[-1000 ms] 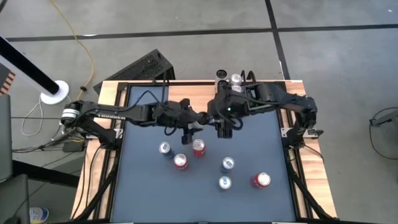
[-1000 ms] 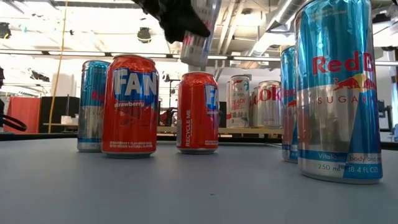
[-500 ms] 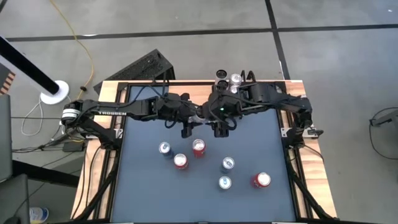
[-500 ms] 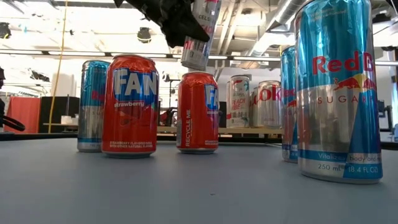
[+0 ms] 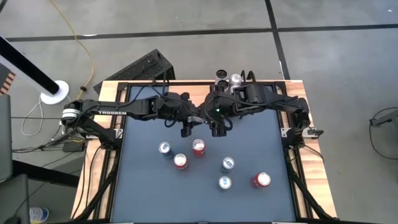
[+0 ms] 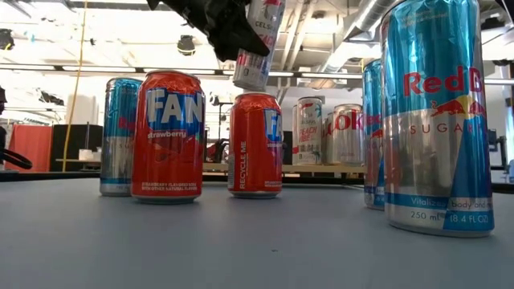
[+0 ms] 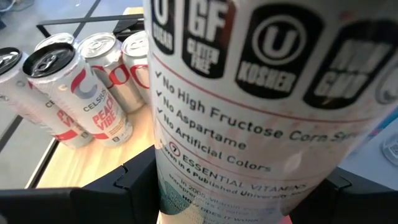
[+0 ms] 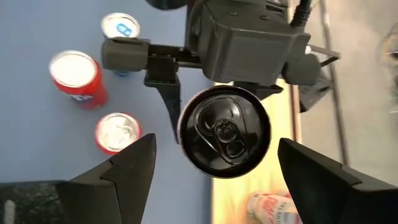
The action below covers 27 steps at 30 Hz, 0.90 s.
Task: Place canned beverage on shelf
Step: Put the white soda can on the shelf aligned with the other white soda cans
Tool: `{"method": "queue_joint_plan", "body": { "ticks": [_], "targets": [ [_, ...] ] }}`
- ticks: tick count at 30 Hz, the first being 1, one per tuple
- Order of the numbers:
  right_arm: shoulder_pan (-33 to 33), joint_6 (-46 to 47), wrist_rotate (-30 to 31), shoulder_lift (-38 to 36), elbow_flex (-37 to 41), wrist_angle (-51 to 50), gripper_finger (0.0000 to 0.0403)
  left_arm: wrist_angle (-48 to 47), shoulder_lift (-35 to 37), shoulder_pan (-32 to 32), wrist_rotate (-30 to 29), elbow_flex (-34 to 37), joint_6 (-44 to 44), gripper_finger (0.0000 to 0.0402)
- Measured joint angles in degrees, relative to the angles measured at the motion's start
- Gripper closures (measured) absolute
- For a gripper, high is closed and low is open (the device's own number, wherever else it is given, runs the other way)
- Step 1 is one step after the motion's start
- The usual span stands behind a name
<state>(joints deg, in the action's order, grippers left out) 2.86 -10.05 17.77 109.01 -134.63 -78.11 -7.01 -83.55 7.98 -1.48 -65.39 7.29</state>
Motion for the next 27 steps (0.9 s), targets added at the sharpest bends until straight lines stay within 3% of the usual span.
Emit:
{"method": "queue_joint_plan", "body": {
  "ticks": [15, 27],
  "targets": [
    [-0.67, -3.58, -5.64, 1.82, -0.01, -0.32, 0.0081, -0.05, 0.02, -0.2, 2.8, 0.02, 2.61, 0.0159],
    [-1.25, -5.45, -5.89, 3.92, 0.05, -0.26, 0.0085, -0.14, 0.07, -0.96, 4.19, -0.07, 4.68, 0.0159]
  ]
}}
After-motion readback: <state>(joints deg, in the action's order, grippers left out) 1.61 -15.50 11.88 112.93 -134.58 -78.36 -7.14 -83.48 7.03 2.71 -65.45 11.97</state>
